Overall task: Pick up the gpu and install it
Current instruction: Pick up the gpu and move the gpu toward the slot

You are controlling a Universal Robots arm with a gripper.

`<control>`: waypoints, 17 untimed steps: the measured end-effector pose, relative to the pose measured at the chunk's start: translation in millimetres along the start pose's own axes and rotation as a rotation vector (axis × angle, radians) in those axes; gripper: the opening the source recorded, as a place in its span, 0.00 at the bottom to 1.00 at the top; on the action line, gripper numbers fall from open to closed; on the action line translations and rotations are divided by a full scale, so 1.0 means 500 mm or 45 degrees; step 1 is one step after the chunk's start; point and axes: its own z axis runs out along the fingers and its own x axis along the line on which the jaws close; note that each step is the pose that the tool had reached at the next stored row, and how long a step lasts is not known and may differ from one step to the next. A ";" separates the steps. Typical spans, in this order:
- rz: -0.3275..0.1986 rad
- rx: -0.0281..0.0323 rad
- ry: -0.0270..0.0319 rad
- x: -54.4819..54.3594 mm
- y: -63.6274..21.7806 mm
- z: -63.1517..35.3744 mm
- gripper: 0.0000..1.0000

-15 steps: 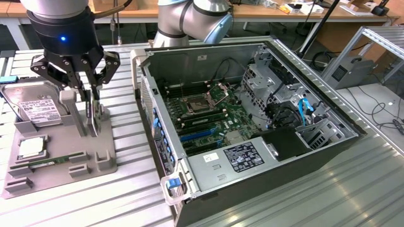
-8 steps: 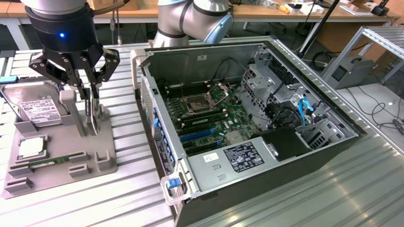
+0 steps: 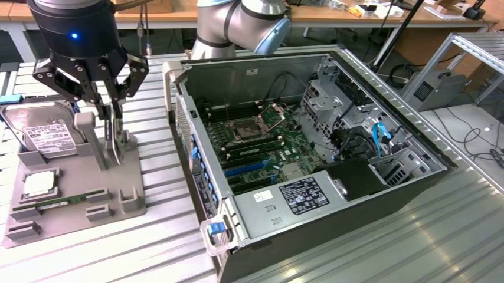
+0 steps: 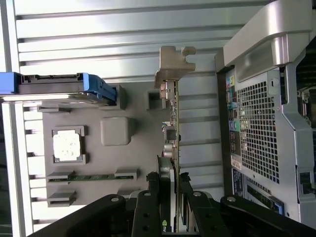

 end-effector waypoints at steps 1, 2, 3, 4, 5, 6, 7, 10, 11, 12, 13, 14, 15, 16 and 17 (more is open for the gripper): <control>0.000 -0.0002 0.0000 0.000 0.000 -0.001 0.27; 0.000 -0.0005 0.0000 0.000 0.000 -0.003 0.27; 0.000 -0.0010 0.0001 0.000 0.000 -0.007 0.27; 0.000 -0.0012 0.0002 0.000 0.000 -0.009 0.27; 0.000 -0.0015 0.0001 0.000 0.001 -0.010 0.27; 0.000 -0.0017 0.0000 0.000 0.001 -0.012 0.27; 0.000 -0.0019 0.0001 0.000 0.001 -0.014 0.27; 0.000 -0.0026 0.0001 0.000 0.001 -0.018 0.27; 0.000 -0.0027 0.0002 -0.001 0.001 -0.020 0.27; 0.000 -0.0030 0.0002 -0.001 0.001 -0.022 0.27; 0.000 -0.0031 0.0003 -0.001 0.001 -0.024 0.27; 0.000 -0.0033 0.0001 -0.001 0.001 -0.027 0.27; 0.000 -0.0034 0.0002 -0.001 0.002 -0.029 0.27; 0.000 -0.0035 0.0003 -0.001 0.002 -0.032 0.27; 0.000 -0.0035 0.0003 -0.001 0.002 -0.034 0.27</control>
